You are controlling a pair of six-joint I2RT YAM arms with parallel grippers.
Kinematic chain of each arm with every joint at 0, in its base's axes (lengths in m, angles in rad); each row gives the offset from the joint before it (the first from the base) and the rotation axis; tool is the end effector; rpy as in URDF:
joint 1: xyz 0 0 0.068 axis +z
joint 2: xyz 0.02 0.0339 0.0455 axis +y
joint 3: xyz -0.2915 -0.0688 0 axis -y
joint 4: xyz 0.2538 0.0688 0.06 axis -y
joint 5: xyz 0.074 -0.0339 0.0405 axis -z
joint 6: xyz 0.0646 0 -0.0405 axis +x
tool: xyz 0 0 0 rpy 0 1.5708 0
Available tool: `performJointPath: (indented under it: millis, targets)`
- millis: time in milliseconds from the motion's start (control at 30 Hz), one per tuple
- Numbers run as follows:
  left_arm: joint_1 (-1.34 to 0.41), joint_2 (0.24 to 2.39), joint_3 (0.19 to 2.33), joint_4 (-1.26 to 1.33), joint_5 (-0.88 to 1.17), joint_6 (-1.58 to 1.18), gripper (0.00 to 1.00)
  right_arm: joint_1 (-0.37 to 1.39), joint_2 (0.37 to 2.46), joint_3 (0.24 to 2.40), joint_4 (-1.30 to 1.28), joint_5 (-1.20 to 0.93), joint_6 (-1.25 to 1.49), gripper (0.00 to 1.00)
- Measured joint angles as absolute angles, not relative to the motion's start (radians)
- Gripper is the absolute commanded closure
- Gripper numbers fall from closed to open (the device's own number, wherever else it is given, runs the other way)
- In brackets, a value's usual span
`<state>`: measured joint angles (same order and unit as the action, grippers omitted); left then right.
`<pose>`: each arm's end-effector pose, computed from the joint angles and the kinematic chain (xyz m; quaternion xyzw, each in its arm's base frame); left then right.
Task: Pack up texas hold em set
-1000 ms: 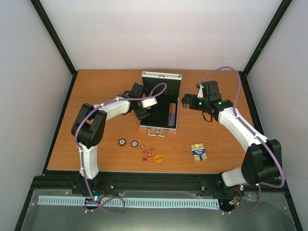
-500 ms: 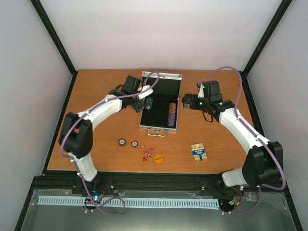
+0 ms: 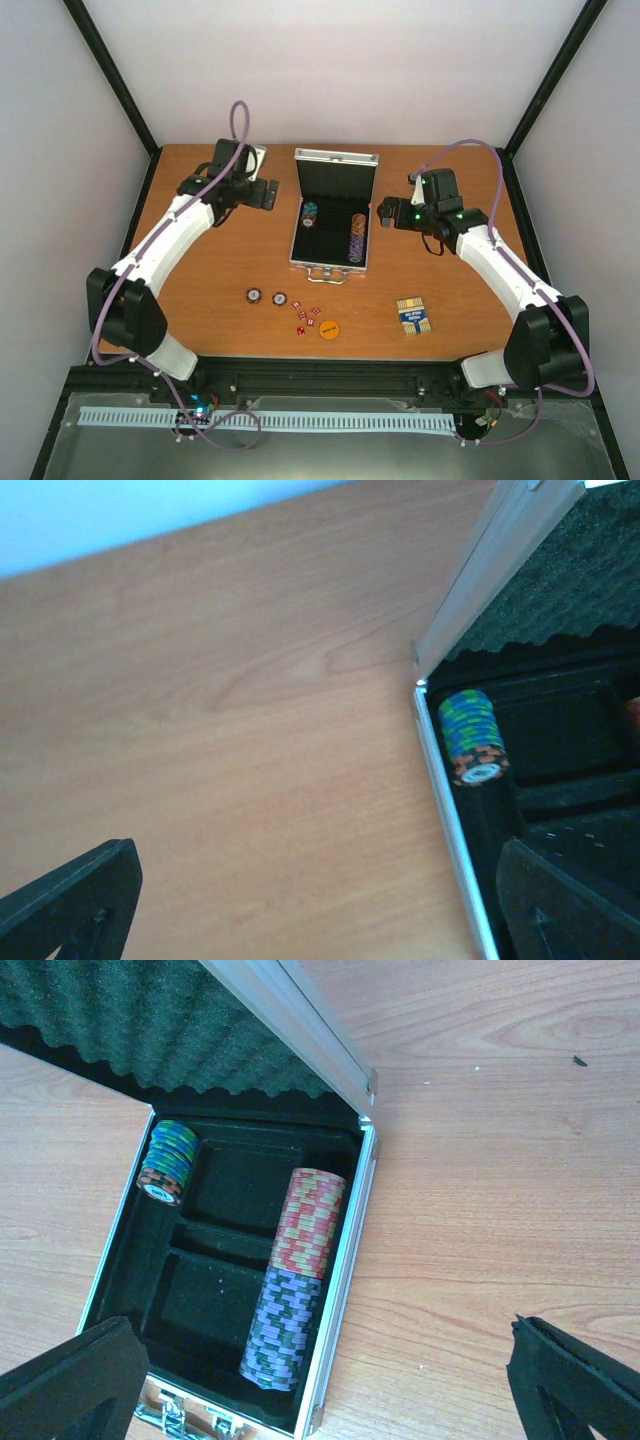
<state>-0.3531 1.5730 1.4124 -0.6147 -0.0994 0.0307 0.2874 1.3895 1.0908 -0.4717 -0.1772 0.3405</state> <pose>0.3583 -0.1252 0.3269 0.1567 0.9076 -0.0169 0.3892 0.3098 0.1034 0.2871 -0.0101 0.9180 0.1974 0.3439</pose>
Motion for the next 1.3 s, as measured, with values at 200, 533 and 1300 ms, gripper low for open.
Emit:
performJointPath:
  millis: [200,533,1300]
  targets:
    - [-0.353,1.493,1.386,-0.776,-0.110,-0.239,0.01,0.287,1.385,1.063,-0.467,-0.196,0.340,0.00]
    - [-0.352,1.425,1.118,-0.913,-0.148,-0.631,0.00,0.287,1.380,1.050,-0.474,-0.199,0.340,0.00]
    - [-0.347,1.251,1.121,-0.949,-0.297,-0.776,0.00,0.728,1.365,1.145,-0.625,-0.026,0.315,0.00]
